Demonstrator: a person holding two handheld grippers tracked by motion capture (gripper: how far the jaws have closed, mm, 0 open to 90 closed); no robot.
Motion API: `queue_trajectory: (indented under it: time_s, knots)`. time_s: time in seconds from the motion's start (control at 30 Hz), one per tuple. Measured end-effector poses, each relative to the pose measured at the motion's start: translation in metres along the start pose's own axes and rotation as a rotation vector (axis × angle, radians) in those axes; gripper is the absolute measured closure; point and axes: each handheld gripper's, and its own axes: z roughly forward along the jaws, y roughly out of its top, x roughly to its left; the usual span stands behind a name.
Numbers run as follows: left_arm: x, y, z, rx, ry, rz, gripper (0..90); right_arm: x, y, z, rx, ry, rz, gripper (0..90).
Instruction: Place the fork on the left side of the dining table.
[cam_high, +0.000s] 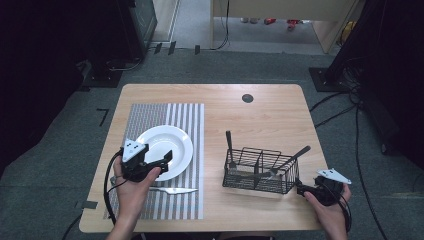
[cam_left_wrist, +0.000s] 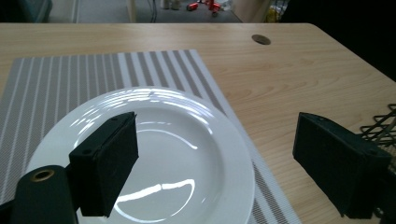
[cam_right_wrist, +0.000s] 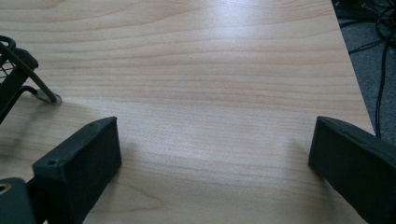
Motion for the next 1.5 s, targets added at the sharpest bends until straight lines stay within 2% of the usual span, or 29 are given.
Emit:
queue_trajectory:
  time_s: [0.2,0.47,0.57,0.67,0.73,0.93,1.07,1.13,1.17,1.27,1.3,1.33,1.37,1.4,1.43,1.5]
  knots:
    - [-0.021,0.012,0.011,-0.011,-0.058,0.017,14.8,0.0,0.0,0.0,0.0,0.002,0.0,1.7]
    - [-0.042,0.028,0.019,-0.017,-0.125,0.048,16.1,0.0,0.0,0.0,-0.001,0.002,-0.001,1.7]
    - [-0.052,0.034,0.024,-0.022,-0.157,0.062,24.5,0.0,0.0,0.0,0.0,0.001,-0.001,1.7]
    - [-0.063,0.038,0.031,-0.019,-0.21,0.065,27.8,0.0,0.0,0.0,-0.001,0.001,-0.001,1.7]
    - [-0.071,0.04,0.037,-0.011,-0.242,0.077,33.6,0.0,0.0,0.0,-0.001,0.001,-0.001,1.7]
    - [-0.092,0.045,0.053,0.015,-0.328,0.11,39.4,0.0,0.0,0.0,-0.001,0.001,0.0,1.7]
    - [-0.1,0.049,0.061,0.024,-0.351,0.123,47.8,0.0,0.0,0.0,-0.001,0.001,0.0,1.7]
    - [-0.103,0.051,0.067,0.034,-0.376,0.12,49.4,0.0,0.0,0.0,-0.001,0.001,0.0,1.7]
    - [-0.107,0.053,0.073,0.046,-0.401,0.122,53.0,0.0,0.0,0.0,-0.001,0.001,0.0,1.7]
    - [-0.11,0.055,0.079,0.056,-0.414,0.123,60.3,0.0,0.0,0.0,-0.001,0.001,0.0,1.7]
    - [-0.111,0.055,0.081,0.059,-0.421,0.124,66.1,0.0,0.0,0.0,-0.001,0.001,0.0,1.7]
    - [-0.112,0.056,0.083,0.062,-0.425,0.129,66.1,0.0,0.0,0.0,-0.001,0.001,0.0,1.7]
    - [-0.114,0.056,0.083,0.055,-0.428,0.14,75.5,0.0,0.0,0.0,0.0,0.001,0.0,1.7]
    - [-0.114,0.056,0.083,0.055,-0.428,0.14,79.8,0.0,0.0,0.0,0.0,0.001,0.0,1.8]
    - [-0.116,0.056,0.084,0.052,-0.453,0.146,82.0,0.0,0.0,0.0,-0.001,0.001,0.0,1.8]
    - [-0.116,0.057,0.084,0.054,-0.467,0.144,83.8,0.0,0.0,0.0,0.0,0.001,0.0,1.7]
